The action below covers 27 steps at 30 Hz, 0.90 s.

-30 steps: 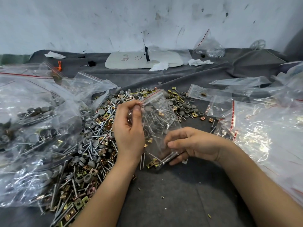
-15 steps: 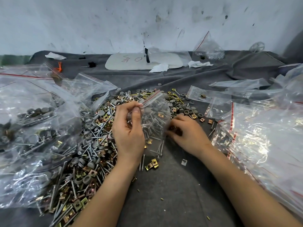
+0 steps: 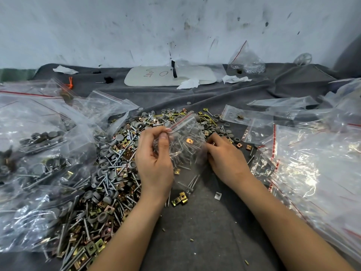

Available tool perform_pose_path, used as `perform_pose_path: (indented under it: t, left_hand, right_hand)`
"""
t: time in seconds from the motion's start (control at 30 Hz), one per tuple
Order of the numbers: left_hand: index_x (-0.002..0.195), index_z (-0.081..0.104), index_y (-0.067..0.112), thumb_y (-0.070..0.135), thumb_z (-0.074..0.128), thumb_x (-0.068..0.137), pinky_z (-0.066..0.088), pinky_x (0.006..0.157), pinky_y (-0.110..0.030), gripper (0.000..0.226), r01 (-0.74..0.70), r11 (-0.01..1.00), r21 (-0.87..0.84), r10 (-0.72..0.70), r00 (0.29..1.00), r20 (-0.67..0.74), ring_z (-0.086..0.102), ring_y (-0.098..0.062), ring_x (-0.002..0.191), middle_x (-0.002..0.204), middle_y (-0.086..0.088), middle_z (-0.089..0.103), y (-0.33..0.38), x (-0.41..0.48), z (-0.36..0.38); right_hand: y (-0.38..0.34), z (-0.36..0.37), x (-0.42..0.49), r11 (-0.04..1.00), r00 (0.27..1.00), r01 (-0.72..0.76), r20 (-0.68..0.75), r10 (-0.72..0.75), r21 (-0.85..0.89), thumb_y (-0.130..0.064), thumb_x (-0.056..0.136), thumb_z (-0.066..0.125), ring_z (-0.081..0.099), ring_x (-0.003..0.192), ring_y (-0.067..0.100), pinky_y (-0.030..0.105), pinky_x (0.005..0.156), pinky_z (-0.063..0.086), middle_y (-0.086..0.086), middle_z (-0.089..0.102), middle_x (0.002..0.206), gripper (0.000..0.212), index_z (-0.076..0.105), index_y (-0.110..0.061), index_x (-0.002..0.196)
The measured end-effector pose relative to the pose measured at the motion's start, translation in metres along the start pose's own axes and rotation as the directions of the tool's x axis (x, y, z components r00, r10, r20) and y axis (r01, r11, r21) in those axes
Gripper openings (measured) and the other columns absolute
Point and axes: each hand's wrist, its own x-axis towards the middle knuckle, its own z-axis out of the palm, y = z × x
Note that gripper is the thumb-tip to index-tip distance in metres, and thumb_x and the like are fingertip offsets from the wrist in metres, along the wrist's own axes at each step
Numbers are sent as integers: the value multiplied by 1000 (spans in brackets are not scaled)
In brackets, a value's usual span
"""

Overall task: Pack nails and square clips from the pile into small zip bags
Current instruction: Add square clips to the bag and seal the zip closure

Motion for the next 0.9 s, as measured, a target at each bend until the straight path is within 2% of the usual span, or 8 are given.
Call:
perform_pose_path:
  t: [0.2, 0.33, 0.43, 0.6, 0.67, 0.73, 0.8, 0.9]
  left_hand:
    - [91, 54, 33, 17, 47, 93, 45, 73, -20, 18, 8, 1000, -24, -8, 1000, 5, 55, -5, 82, 90, 6, 58, 0, 0, 0]
    - [91, 54, 31, 15, 46, 93, 42, 68, -11, 18, 23, 998, -51, -23, 1000, 11, 55, 0, 77, 89, 0, 59, 1, 0, 1]
    - [91, 54, 29, 13, 47, 94, 45, 69, -11, 18, 21, 998, -59, -20, 1000, 17, 59, 2, 78, 90, -5, 59, 0, 0, 0]
    - [91, 55, 28, 18, 46, 93, 50, 74, -25, 14, 49, 997, -66, -48, 999, 24, 62, -8, 82, 94, -11, 60, 1, 0, 0]
    - [91, 55, 29, 18, 46, 93, 50, 77, -31, 14, 54, 997, -64, -51, 998, 45, 60, -13, 85, 94, -10, 60, 2, 0, 0]
    - [91, 56, 28, 17, 47, 92, 48, 75, -31, 14, 12, 1000, -4, -12, 996, 91, 58, -15, 85, 93, -6, 59, 3, 0, 1]
    - [91, 58, 22, 15, 49, 91, 46, 71, -23, 12, -73, 995, 73, 58, 981, 188, 55, -10, 83, 92, -1, 58, 3, -2, 3]
    - [93, 65, 11, 20, 48, 89, 45, 77, -11, 20, -228, 967, 112, 169, 906, 387, 52, -3, 88, 98, 1, 54, 4, -9, 7]
  right_hand:
    - [5, -4, 2, 998, 998, 51, 42, -50, -28, -15, 95, 50, 45, 110, 23, 35, 86, 41, -1, 55, 119, 23, 56, -16, 117]
    - [6, -9, 2, 999, 997, 11, 77, -8, -37, -15, 93, 53, 44, 112, 24, 36, 86, 44, 0, 53, 119, 25, 57, -19, 117]
    - [6, -8, 1, 996, 996, 28, 87, -21, -81, -18, 94, 52, 41, 114, 24, 35, 87, 42, 2, 49, 122, 23, 57, -16, 116]
    - [13, -2, 2, 990, 994, 68, 97, -56, -126, -24, 96, 51, 35, 119, 22, 31, 98, 31, 3, 44, 128, 24, 55, -12, 116]
    - [14, -2, 2, 998, 998, 61, -5, -61, 17, -18, 96, 52, 40, 114, 21, 29, 98, 32, 5, 52, 122, 20, 55, -10, 114]
    - [13, -10, 0, 951, 978, 24, -204, 42, 308, -8, 94, 55, 53, 101, 20, 27, 89, 44, 5, 60, 104, 17, 55, -9, 111]
    - [11, -22, -3, 831, 889, 95, -422, 176, 548, 0, 92, 56, 61, 83, 16, 18, 74, 49, -3, 60, 87, 22, 52, -12, 109]
    - [2, -41, -10, 622, 703, 353, -637, 317, 699, 0, 92, 56, 61, 69, 10, 19, 66, 50, -12, 60, 79, 26, 52, -25, 99]
